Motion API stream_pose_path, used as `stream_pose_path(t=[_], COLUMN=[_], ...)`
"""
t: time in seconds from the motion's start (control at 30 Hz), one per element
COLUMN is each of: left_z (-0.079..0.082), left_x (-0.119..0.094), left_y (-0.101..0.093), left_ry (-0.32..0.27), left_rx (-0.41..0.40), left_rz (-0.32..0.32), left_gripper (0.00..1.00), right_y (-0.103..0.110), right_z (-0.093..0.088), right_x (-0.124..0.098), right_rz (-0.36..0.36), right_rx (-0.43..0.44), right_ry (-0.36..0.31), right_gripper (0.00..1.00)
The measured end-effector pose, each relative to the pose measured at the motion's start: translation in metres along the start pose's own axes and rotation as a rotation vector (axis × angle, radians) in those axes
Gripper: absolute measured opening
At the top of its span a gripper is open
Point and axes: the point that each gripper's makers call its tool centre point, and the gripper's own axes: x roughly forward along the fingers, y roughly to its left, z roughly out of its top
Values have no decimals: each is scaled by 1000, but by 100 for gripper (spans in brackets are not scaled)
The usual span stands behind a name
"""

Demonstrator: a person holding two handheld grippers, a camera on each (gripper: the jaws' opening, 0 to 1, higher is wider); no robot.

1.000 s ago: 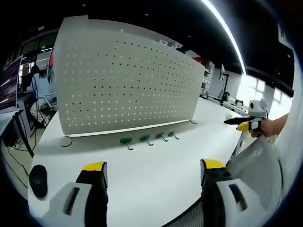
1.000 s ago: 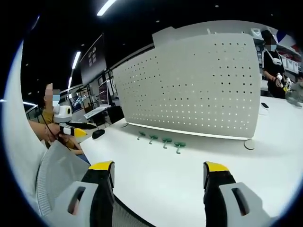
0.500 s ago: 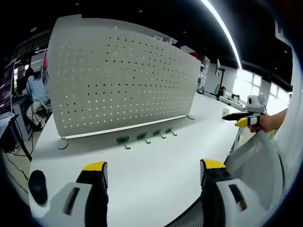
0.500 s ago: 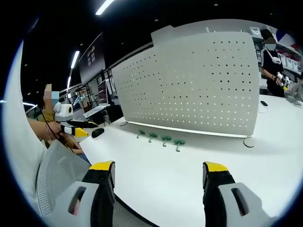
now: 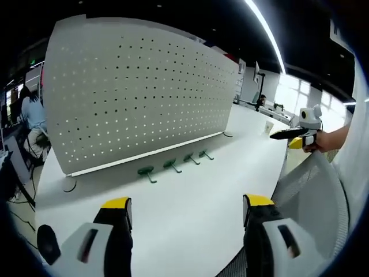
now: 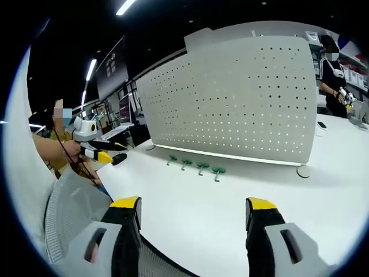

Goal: Insert the hook assembly into the mounting plate slot until the hook locks in place.

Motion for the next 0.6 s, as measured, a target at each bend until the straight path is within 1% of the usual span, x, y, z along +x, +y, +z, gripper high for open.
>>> stream_pose_path(t=[0.13, 0.27, 0.4, 0.6], left_z=[1, 3, 6, 8], left_x=[9, 17, 24, 32], left_y=[4, 7, 11, 21], left_ry=[26, 59, 75, 108], left_rx=[11, 38, 56, 95], left_rz=[-22, -49, -68, -91], left_gripper=[81, 81, 81, 81], right_y=[-1, -2, -3, -3], right_z=[1, -1, -1, -2], right_x=[0, 1, 2, 4], right_rz=[-1, 1, 4, 10], right_rx=[0, -1, 4, -2], right_ry=[2, 5, 2, 15], right_gripper=[70, 70, 70, 70])
